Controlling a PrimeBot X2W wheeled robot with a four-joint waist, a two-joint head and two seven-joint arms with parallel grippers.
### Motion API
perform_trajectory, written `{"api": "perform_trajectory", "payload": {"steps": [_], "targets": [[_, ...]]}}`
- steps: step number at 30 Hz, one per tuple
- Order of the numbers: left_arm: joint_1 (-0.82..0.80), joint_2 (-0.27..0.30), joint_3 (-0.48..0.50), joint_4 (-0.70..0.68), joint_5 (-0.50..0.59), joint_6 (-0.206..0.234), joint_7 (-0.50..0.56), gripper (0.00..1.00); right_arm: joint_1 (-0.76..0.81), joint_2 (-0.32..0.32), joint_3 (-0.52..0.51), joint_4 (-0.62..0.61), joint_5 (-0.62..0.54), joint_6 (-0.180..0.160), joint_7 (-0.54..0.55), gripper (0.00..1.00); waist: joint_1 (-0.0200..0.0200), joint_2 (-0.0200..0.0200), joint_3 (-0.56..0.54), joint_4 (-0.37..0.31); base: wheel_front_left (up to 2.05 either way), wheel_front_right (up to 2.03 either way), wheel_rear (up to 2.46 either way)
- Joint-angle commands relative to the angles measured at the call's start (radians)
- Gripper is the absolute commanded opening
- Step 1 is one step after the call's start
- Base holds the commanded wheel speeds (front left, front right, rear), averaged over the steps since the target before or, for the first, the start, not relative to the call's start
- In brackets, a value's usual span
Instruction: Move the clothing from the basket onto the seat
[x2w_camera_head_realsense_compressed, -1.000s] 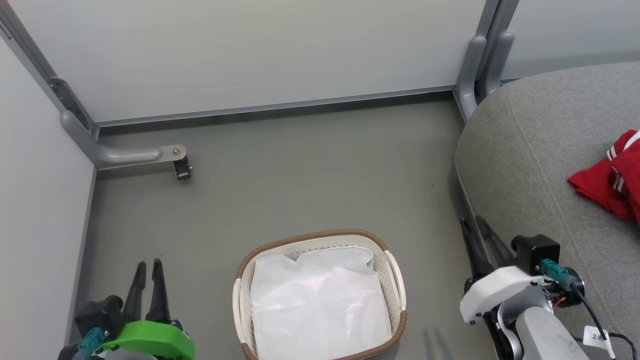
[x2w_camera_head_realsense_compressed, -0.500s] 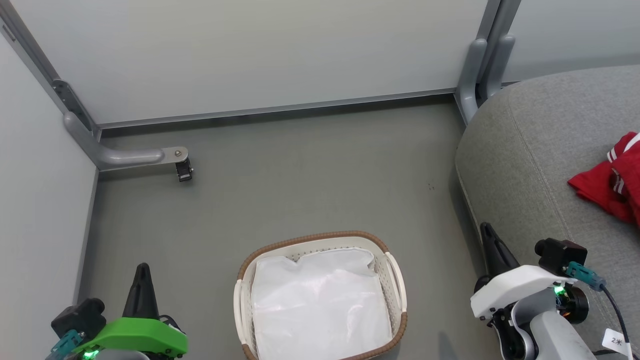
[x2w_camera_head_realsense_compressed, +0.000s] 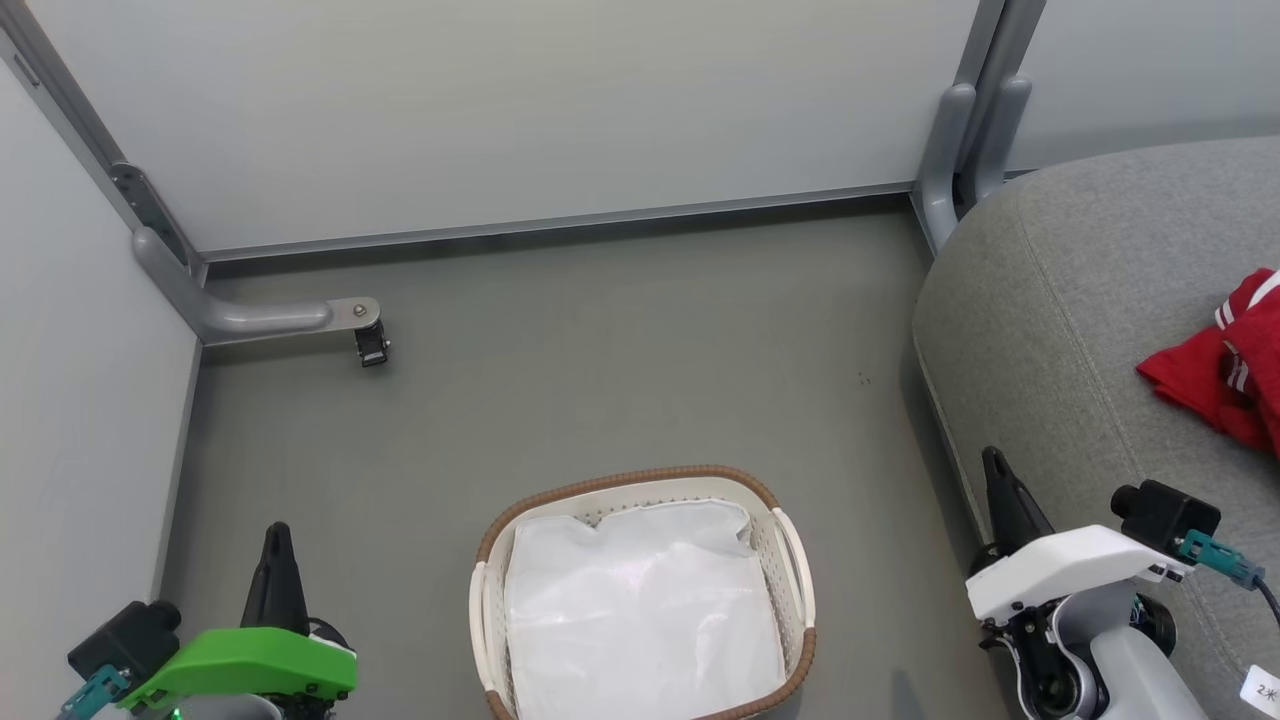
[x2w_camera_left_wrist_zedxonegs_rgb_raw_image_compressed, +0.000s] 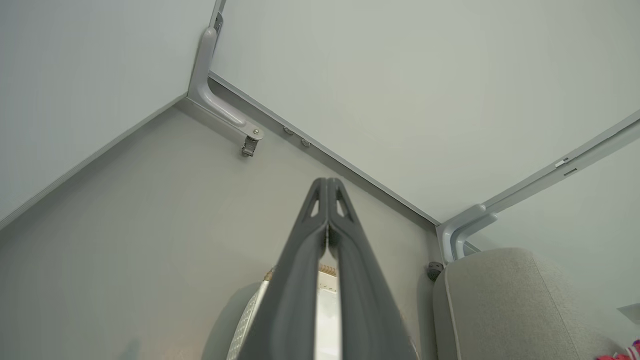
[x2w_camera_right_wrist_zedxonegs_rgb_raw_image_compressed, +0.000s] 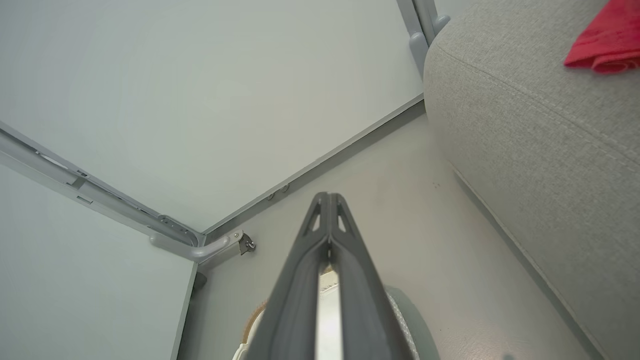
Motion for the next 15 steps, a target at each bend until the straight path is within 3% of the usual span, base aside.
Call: {"api": "perform_trajectory", "payload": {"steps": [1, 15], "targets": [[-0.017, 0.005, 0.006, -0.018, -0.039, 0.0, 0.007, 0.0, 0.0, -0.005, -0.008, -0.022, 0.037, 0.0, 0.009, 0.0, 0.0001, 0.0, -0.001, 0.0, 0.0, 0.0, 0.0], [-0.024, 0.006, 0.015, -0.042, -0.217, 0.001, 0.056, 0.0, 0.017, -0.006, -0.034, -0.056, 0.22, 0.0, 0.058, 0.0, 0.0001, 0.0, -0.008, 0.004, 0.0, 0.0, 0.0]]}}
